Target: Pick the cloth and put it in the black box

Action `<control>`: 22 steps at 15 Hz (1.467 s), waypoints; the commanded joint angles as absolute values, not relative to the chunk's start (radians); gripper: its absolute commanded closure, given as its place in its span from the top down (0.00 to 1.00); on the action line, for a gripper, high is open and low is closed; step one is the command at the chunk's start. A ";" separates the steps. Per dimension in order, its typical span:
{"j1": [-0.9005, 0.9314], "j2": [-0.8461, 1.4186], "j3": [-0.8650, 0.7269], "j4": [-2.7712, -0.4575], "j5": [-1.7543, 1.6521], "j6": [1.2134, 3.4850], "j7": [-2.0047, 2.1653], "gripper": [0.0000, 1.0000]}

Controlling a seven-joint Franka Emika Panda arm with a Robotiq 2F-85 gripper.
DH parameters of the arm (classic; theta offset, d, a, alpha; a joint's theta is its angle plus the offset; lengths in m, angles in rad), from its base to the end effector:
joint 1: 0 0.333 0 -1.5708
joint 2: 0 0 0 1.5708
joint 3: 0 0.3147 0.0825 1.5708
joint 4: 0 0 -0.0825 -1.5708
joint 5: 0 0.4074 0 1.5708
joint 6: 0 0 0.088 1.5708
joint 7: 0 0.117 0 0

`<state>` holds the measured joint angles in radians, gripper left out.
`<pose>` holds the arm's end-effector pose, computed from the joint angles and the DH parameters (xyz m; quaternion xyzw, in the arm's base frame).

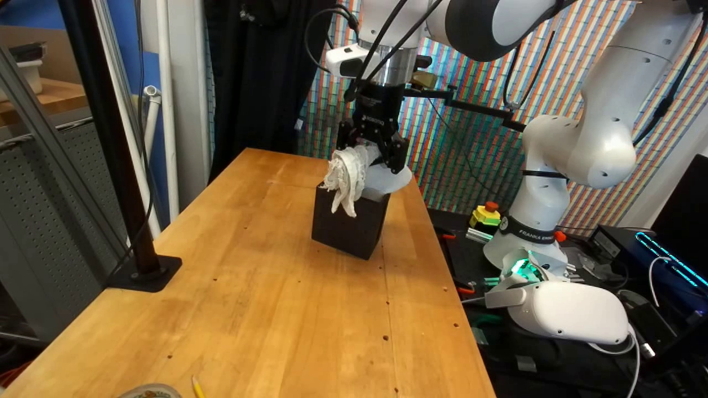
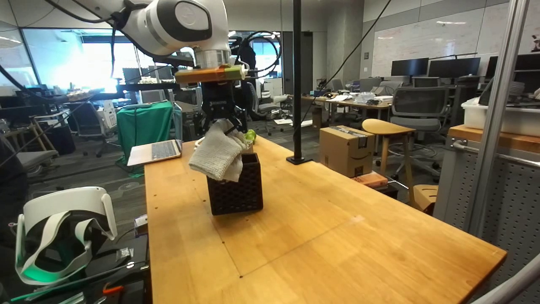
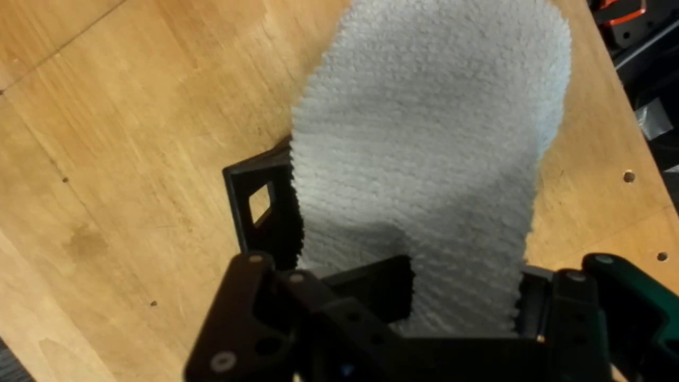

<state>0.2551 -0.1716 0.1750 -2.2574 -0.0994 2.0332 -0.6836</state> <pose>0.4612 0.2054 0.4060 0.8355 0.5457 -0.0352 0.0546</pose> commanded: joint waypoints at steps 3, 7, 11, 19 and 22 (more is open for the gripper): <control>0.252 -0.198 0.153 -2.349 0.016 2.132 -0.695 0.02; 0.243 -0.192 0.145 -2.394 0.035 2.211 -0.704 0.03; 0.227 -0.185 0.121 -2.432 0.018 2.203 -0.730 0.02; 0.234 -0.180 0.101 -2.451 0.083 2.206 -0.877 0.02; 0.237 -0.207 0.123 -2.454 0.045 2.199 -0.853 0.29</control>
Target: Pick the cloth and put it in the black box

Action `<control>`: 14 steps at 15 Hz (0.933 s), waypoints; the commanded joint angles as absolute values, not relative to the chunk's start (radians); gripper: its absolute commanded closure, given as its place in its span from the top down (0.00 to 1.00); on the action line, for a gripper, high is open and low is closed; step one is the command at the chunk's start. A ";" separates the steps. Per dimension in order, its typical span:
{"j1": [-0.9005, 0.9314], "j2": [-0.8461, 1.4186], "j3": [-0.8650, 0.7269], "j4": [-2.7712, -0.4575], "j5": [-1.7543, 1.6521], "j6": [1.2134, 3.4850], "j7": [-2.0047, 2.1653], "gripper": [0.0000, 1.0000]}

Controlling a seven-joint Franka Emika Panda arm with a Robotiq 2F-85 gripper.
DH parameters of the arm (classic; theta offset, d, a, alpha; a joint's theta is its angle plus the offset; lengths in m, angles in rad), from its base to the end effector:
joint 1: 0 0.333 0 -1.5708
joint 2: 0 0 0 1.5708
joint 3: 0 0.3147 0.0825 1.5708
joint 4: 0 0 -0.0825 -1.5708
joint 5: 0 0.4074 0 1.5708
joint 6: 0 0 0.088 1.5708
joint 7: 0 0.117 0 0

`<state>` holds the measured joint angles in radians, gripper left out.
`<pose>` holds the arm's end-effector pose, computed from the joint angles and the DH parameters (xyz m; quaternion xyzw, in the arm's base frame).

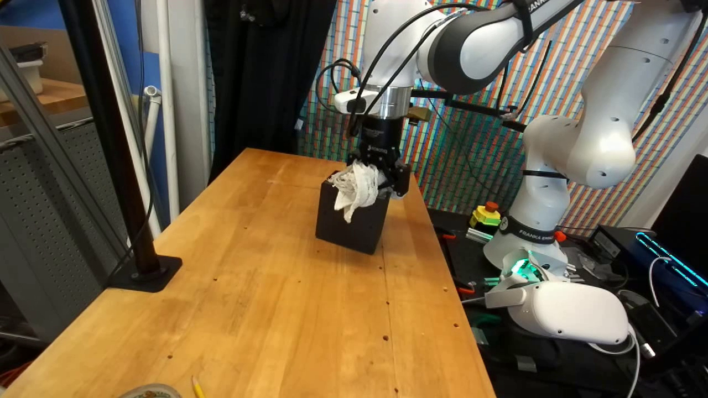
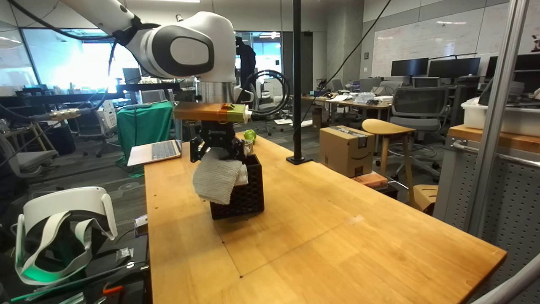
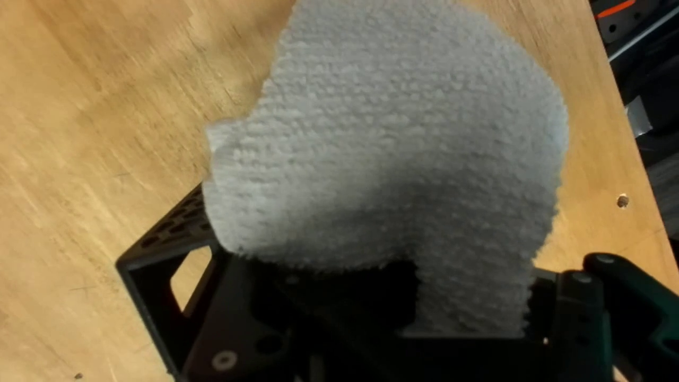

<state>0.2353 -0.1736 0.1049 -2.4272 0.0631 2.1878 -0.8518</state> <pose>0.4472 0.1607 0.3412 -0.8382 -0.5441 0.0280 0.0240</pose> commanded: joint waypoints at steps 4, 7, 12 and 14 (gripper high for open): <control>0.243 -0.252 0.157 -2.459 -0.014 2.186 -0.815 0.48; 0.246 -0.300 0.174 -2.457 -0.066 2.169 -0.787 0.70; 0.252 -0.409 0.183 -2.456 -0.139 2.114 -0.723 1.00; 0.258 -0.445 0.180 -2.460 -0.149 2.113 -0.702 1.00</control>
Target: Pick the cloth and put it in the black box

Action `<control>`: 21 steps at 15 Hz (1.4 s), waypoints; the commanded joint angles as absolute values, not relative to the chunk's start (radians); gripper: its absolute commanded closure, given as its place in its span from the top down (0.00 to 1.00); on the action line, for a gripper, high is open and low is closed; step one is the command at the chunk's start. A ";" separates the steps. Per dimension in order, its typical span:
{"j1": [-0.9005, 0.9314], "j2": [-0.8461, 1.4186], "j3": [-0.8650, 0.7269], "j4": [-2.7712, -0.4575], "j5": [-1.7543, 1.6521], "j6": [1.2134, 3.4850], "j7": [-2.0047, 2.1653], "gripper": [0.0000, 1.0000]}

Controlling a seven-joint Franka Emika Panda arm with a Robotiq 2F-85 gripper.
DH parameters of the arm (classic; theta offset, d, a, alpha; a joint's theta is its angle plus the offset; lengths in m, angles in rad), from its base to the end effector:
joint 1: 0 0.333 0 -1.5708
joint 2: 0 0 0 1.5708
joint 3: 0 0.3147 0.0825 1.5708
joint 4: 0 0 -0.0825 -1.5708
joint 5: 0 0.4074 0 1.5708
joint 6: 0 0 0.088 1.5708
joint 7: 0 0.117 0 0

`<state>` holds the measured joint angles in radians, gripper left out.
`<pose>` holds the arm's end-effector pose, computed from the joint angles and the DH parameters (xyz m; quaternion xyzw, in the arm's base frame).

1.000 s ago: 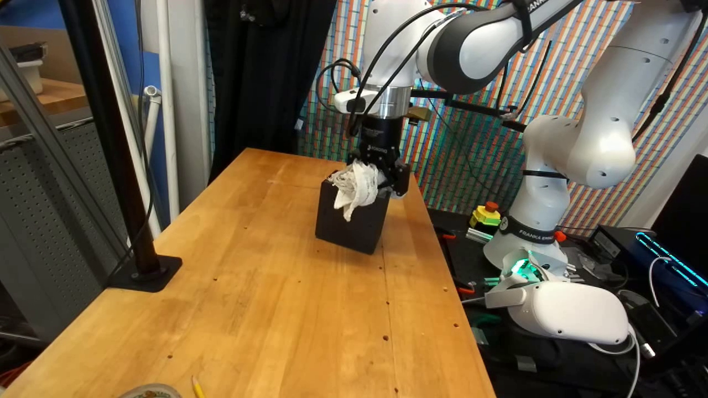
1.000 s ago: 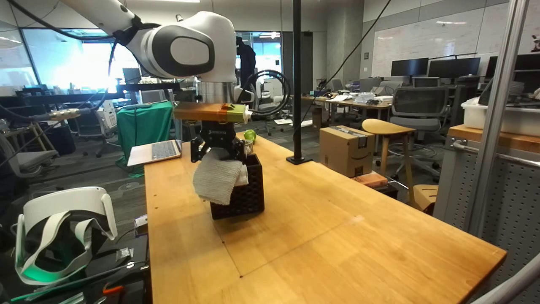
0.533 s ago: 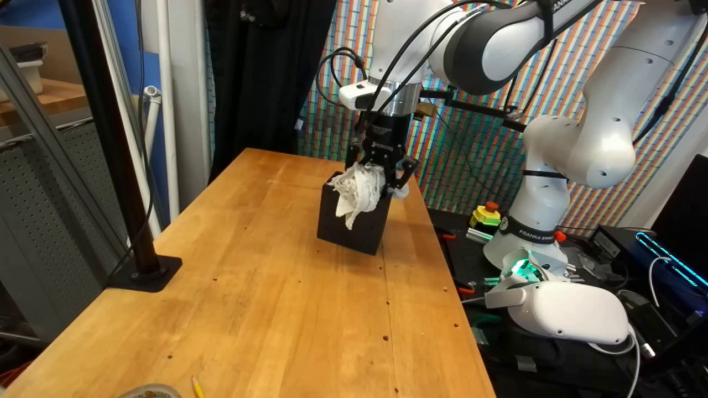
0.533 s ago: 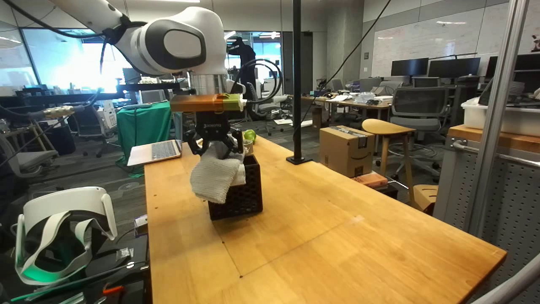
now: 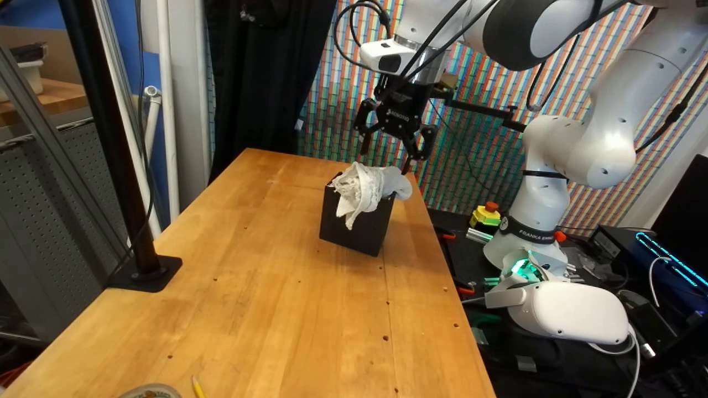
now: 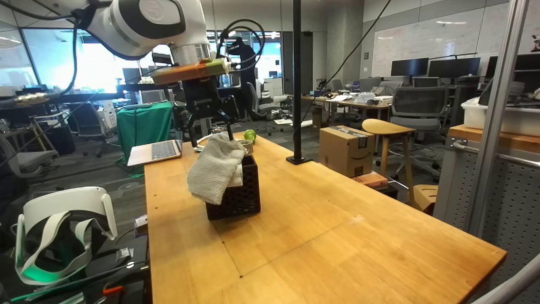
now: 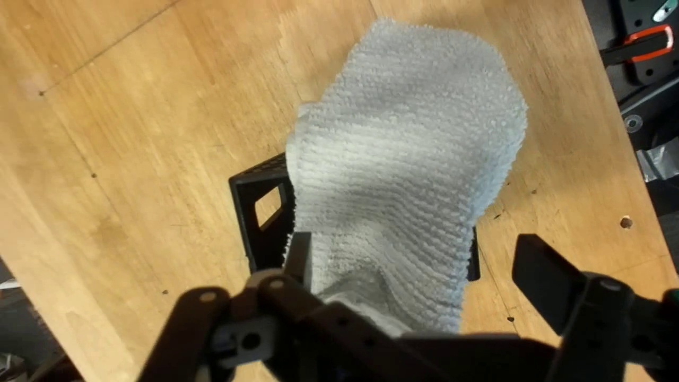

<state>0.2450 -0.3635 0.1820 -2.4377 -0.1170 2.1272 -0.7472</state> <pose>0.4181 0.1836 0.4181 0.8156 0.5723 0.0088 0.0851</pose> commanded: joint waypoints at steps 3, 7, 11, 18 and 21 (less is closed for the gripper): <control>0.265 -0.484 0.180 -2.465 -0.156 2.127 -0.667 0.71; 0.298 -0.487 0.187 -2.464 -0.147 2.147 -0.643 0.39; 0.336 -0.453 0.179 -2.477 -0.124 2.164 -0.651 0.08; 0.340 -0.416 0.170 -2.496 -0.122 2.189 -0.651 0.00; 0.329 -0.406 0.166 -2.494 -0.139 2.193 -0.651 0.00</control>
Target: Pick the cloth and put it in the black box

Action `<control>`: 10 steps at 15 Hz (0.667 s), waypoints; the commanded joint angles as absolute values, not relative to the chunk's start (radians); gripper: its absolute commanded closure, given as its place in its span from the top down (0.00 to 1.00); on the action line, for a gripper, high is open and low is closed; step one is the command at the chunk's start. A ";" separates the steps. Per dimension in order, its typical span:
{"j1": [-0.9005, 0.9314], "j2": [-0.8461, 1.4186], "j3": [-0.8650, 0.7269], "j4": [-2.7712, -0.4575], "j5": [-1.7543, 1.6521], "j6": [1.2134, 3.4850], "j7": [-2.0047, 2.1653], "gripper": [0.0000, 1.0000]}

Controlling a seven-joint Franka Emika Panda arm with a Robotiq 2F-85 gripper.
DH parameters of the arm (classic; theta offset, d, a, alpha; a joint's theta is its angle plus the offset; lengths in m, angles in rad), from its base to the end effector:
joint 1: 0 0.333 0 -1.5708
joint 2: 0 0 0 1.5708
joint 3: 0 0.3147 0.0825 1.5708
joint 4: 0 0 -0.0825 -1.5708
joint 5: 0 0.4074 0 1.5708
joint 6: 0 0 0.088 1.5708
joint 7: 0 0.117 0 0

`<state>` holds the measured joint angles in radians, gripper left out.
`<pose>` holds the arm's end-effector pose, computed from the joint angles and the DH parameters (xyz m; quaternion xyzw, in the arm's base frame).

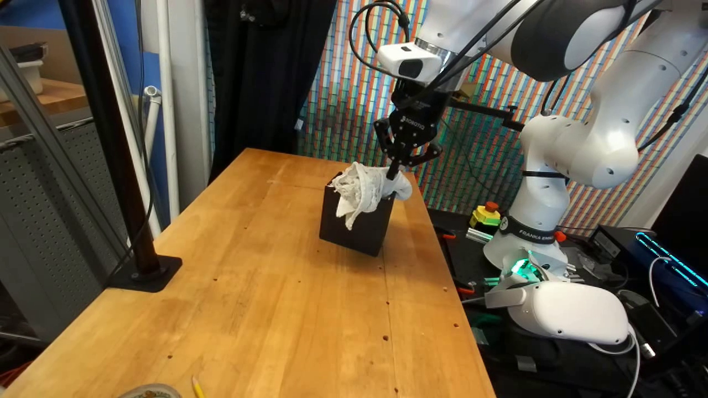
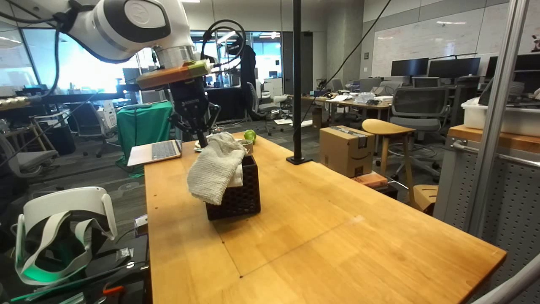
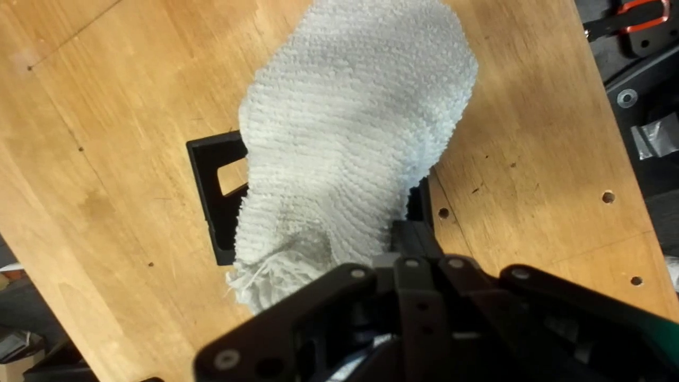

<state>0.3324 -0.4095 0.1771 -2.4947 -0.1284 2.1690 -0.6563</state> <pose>0.3906 0.2106 0.4147 0.8151 0.5712 0.0304 0.0921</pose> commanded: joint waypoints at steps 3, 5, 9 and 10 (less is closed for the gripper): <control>0.316 -0.402 0.168 -2.489 -0.166 2.192 -0.647 0.00; 0.308 -0.397 0.167 -2.485 -0.185 2.191 -0.647 0.00; 0.298 -0.384 0.156 -2.482 -0.207 2.208 -0.660 0.00; 0.295 -0.378 0.154 -2.480 -0.212 2.214 -0.661 0.00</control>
<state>0.3061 -0.3952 0.1637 -2.4945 -0.1822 2.1873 -0.6565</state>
